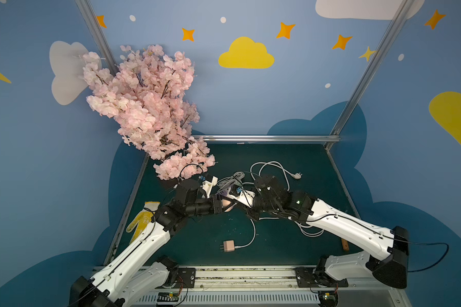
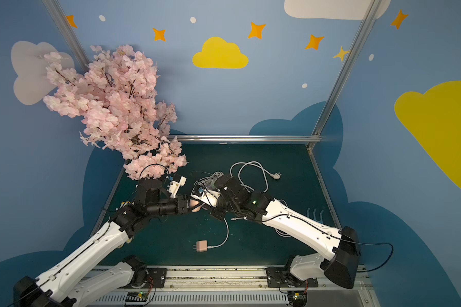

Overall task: Charge the bluetooth headset
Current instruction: Insert the charging cable into the bluetooth headset.

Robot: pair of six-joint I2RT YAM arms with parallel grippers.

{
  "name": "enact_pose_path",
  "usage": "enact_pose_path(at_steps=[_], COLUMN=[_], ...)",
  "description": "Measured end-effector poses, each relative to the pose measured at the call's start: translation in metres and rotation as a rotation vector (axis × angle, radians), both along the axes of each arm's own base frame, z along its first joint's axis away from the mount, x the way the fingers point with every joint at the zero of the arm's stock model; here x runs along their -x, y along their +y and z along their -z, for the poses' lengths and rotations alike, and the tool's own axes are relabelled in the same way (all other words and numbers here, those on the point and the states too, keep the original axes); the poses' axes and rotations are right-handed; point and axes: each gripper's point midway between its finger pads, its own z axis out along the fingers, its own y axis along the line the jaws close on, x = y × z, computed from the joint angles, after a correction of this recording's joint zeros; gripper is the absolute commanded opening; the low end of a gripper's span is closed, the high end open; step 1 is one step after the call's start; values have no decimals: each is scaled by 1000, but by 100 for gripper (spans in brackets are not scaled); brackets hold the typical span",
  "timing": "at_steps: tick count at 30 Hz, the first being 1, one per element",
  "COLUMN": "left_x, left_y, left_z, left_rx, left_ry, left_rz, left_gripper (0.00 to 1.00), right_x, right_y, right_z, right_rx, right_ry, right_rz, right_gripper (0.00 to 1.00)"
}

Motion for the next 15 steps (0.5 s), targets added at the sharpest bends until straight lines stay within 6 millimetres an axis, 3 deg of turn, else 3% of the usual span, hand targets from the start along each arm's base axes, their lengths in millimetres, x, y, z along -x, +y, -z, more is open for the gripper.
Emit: enact_pose_path(at_steps=[10,15], left_x=[0,1], left_y=[-2,-2], left_z=[-7,-6], left_rx=[12,11], left_ry=[-8,-7], left_rz=[3,5], left_gripper=[69,69], right_x=[-1,0], right_y=[-3,-4], right_z=[-6,-4], right_rx=[76,108], right_ry=[-57,-78], right_rz=[-11,-23], right_gripper=[0,0])
